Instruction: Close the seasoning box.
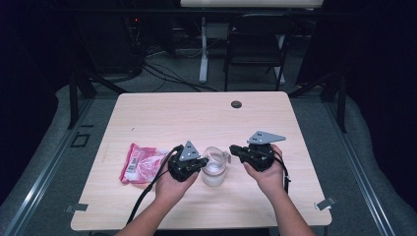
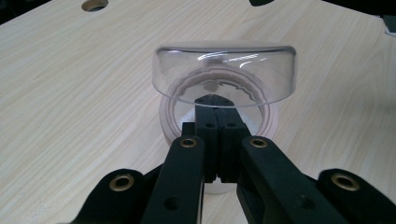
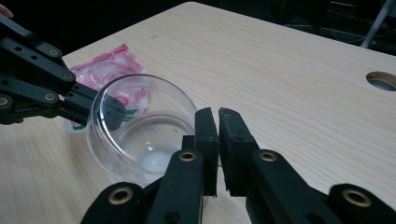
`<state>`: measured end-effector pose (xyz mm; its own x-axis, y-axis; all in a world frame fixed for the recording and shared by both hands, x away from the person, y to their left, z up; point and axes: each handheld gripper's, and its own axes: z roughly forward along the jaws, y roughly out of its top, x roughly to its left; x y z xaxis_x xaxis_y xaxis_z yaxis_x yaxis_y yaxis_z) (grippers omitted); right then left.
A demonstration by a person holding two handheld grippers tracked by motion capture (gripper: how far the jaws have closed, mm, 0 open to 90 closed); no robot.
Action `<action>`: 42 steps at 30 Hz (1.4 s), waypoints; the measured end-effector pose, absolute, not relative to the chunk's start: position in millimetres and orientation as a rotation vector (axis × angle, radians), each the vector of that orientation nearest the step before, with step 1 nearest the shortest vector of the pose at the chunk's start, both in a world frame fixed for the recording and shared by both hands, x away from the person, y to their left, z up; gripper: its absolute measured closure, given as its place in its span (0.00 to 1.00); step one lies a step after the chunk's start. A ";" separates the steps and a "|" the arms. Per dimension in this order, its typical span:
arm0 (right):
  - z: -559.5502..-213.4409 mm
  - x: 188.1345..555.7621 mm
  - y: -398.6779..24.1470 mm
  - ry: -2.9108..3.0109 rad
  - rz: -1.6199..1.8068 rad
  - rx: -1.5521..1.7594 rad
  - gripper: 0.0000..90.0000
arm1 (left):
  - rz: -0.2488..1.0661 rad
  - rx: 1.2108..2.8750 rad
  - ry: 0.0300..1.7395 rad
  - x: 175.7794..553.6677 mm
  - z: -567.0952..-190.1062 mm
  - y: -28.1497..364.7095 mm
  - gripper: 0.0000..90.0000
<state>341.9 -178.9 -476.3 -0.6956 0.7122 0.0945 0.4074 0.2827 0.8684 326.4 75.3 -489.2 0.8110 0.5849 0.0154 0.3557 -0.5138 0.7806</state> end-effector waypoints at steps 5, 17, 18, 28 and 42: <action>-476.5 341.8 -178.7 2.243 1.375 1.021 0.96 | 0.353 2.165 0.693 325.4 -492.6 76.7 1.00; -476.4 341.7 -178.8 2.239 1.381 1.021 0.95 | 0.359 2.162 0.713 323.2 -498.0 80.3 1.00; -476.3 341.6 -178.7 2.237 1.380 1.022 0.95 | 0.353 2.167 0.713 323.1 -498.0 81.2 1.00; -476.2 341.3 -178.5 2.235 1.384 1.023 0.94 | 0.354 2.169 0.719 318.1 -501.1 89.0 1.00; -475.7 340.8 -177.6 2.244 1.390 1.015 0.91 | 0.382 2.158 0.779 317.0 -505.9 108.2 0.93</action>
<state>340.8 -177.6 -475.7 -0.7000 0.7072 0.0992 0.4038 0.2775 0.8717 317.0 108.2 -505.9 0.7653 0.6436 0.0129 0.4041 -0.4960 0.7685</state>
